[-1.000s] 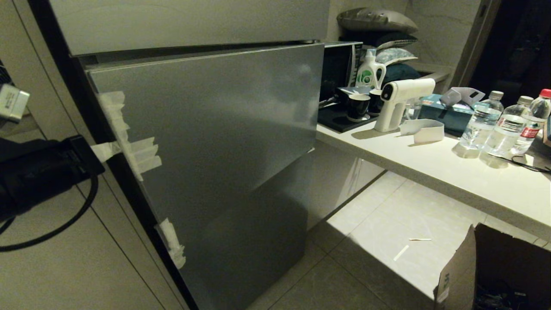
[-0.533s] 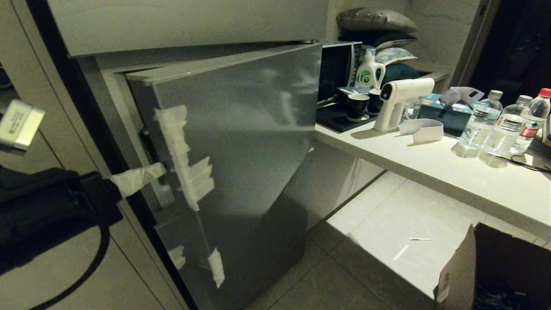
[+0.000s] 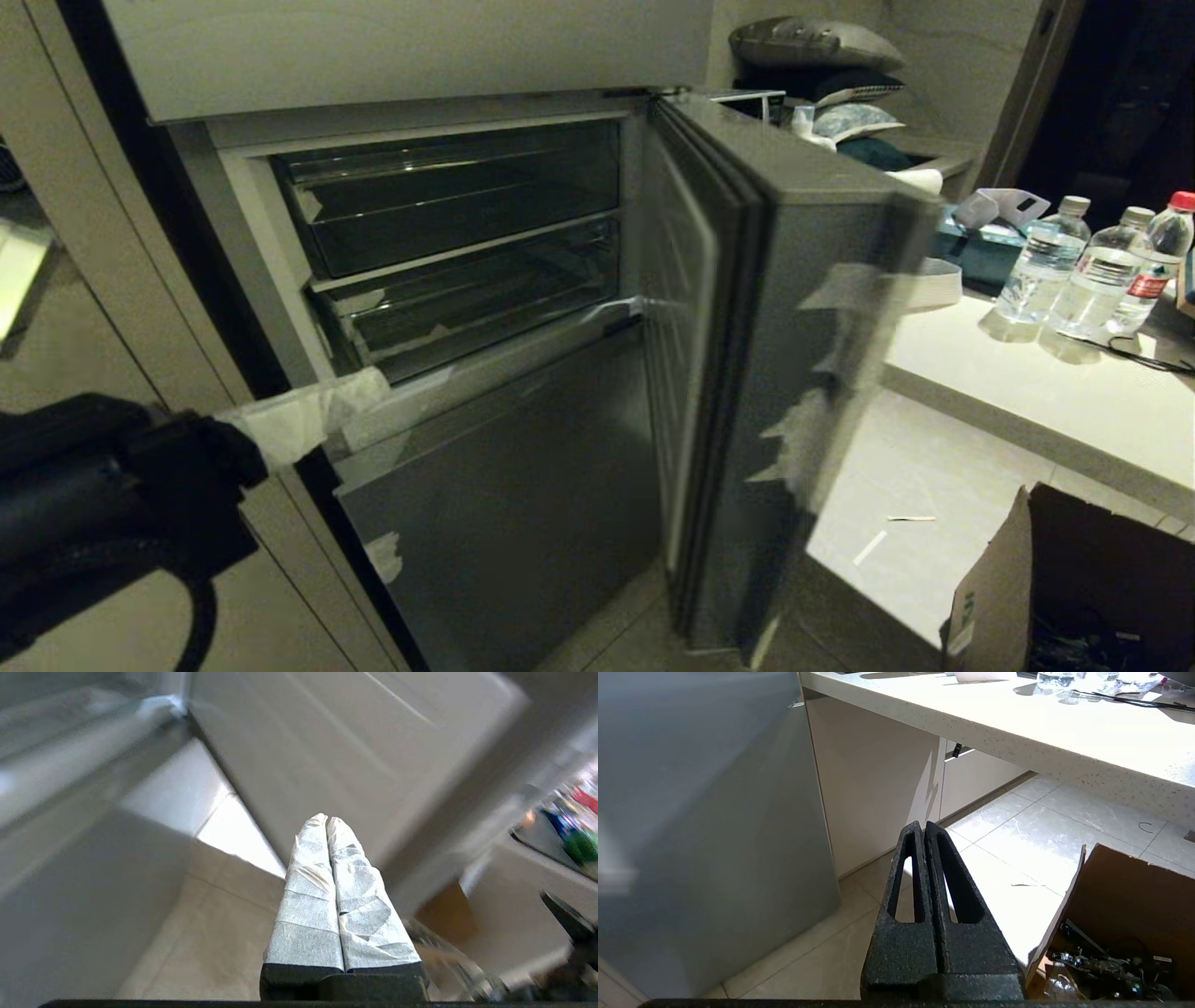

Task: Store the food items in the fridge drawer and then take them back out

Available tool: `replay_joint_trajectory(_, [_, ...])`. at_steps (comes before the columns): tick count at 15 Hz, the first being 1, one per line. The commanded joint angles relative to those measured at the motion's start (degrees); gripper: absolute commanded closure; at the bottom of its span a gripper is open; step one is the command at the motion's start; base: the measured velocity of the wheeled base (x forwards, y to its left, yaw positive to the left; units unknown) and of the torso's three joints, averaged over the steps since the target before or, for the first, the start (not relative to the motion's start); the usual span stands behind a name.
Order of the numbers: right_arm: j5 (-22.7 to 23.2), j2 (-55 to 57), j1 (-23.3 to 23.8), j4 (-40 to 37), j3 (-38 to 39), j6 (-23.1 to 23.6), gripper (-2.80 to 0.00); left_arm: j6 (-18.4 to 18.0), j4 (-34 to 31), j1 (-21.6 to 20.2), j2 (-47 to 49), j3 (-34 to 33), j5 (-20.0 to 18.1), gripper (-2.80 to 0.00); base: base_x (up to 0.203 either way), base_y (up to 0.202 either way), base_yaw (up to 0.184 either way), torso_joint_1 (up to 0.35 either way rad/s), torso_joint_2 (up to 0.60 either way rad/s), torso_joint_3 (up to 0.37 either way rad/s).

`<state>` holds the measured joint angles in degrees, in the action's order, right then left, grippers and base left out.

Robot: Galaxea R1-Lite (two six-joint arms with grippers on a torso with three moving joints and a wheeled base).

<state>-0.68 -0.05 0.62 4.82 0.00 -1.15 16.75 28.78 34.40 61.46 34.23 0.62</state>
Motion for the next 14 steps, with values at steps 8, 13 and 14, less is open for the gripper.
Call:
replay_joint_trajectory(8, [0.0, 0.0, 0.0, 0.1, 1.7, 0.4, 0.0, -15.1, -14.2, -20.2, -32.4, -4.4, 14.0, 0.0, 0.0, 0.0, 0.0, 0.0, 0.0, 0.0])
replay_joint_trajectory(13, [0.0, 0.0, 0.0, 0.0, 1.7, 0.5, 0.0, -19.6, -18.4, -28.4, -39.2, -24.4, 11.8, 0.0, 0.0, 0.0, 0.0, 0.0, 0.0, 0.0])
replay_joint_trajectory(14, [0.0, 0.0, 0.0, 0.0, 1.7, 0.6, 0.0, -21.0, -19.6, -28.6, -41.2, -29.0, 11.8, 0.0, 0.0, 0.0, 0.0, 0.0, 0.0, 0.0])
